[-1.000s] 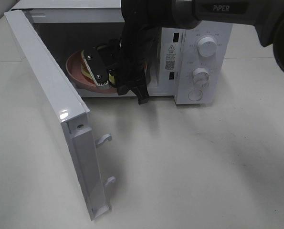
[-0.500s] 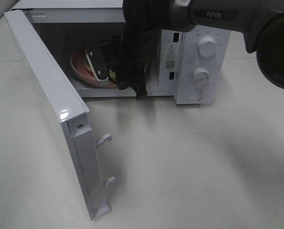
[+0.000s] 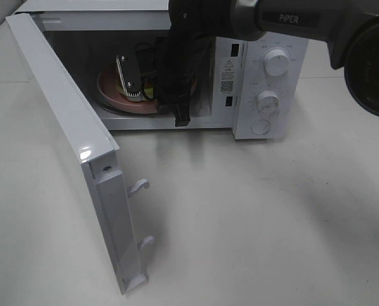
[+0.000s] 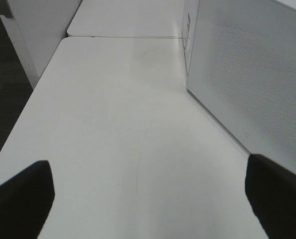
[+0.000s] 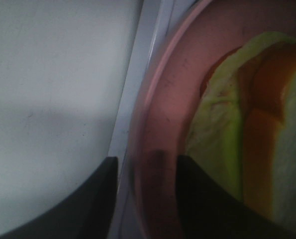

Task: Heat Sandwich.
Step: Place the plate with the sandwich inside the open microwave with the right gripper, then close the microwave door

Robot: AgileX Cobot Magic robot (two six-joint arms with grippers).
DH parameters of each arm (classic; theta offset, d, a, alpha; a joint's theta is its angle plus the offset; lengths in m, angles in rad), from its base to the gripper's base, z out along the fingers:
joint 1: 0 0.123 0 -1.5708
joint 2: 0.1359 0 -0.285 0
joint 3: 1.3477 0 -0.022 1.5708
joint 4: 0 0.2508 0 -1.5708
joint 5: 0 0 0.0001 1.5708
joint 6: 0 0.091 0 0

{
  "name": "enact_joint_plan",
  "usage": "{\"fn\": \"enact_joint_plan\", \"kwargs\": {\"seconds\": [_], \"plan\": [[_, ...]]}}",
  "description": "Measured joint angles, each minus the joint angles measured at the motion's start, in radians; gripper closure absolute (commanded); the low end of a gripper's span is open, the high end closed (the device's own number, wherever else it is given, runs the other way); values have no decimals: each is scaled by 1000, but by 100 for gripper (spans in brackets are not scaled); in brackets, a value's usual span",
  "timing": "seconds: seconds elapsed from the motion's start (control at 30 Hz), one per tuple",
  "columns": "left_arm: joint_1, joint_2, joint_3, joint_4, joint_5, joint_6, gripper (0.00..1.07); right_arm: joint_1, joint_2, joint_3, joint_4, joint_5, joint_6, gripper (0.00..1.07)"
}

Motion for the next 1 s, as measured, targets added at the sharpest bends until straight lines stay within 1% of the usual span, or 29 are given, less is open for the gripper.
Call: {"fn": "enact_joint_plan", "kwargs": {"seconds": [0.03, 0.07, 0.1, 0.2, 0.47, 0.5, 0.6, 0.67, 0.7, 0.8, 0.9, 0.97, 1.0], "plan": [[0, 0, 0, 0, 0, 0, 9, 0, 0, -1, 1, -2, 15, 46], [0, 0, 0, 0, 0, 0, 9, 0, 0, -1, 1, -2, 15, 46], [0, 0, 0, 0, 0, 0, 9, 0, 0, -1, 0, -2, 46, 37], [0, 0, 0, 0, 0, 0, 9, 0, 0, -1, -1, -2, 99, 29], [0, 0, 0, 0, 0, 0, 9, 0, -4, 12, -1, -3, 120, 31], [0, 0, 0, 0, 0, 0, 9, 0, -15, 34, -1, -3, 120, 31], [0, 0, 0, 0, 0, 0, 9, 0, -29, 58, -2, -3, 120, 31], [0, 0, 0, 0, 0, 0, 9, 0, -61, 97, -2, -20, 120, 31], [0, 0, 0, 0, 0, 0, 9, 0, -61, 97, -2, -20, 120, 31], [0, 0, 0, 0, 0, 0, 9, 0, -105, 145, -1, -42, 120, 31], [0, 0, 0, 0, 0, 0, 9, 0, -122, 172, -1, -48, 120, 31], [0, 0, 0, 0, 0, 0, 9, 0, -158, 223, -1, -69, 120, 31], [0, 0, 0, 0, 0, 0, 9, 0, -158, 223, -1, -69, 120, 31]]}}
